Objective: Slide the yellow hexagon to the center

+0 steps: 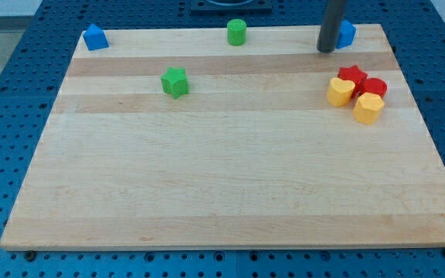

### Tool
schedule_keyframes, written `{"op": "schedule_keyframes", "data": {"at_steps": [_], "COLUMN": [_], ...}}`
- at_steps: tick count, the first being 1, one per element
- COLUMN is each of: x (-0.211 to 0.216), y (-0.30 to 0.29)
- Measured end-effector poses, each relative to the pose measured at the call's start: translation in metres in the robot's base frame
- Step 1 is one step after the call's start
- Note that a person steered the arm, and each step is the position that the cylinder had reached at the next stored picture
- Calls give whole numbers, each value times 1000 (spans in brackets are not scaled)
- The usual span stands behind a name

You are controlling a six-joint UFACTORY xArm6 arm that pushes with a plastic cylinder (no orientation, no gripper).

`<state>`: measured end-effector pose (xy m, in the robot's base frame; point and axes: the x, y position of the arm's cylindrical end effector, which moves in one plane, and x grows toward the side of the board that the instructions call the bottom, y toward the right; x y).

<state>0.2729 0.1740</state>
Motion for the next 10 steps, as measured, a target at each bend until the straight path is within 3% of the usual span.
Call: {"op": "schedule_keyframes", "data": {"at_steps": [1,2,3,9,10], "x": [2,18,84,195,191], "y": [25,93,113,-28,-68]}}
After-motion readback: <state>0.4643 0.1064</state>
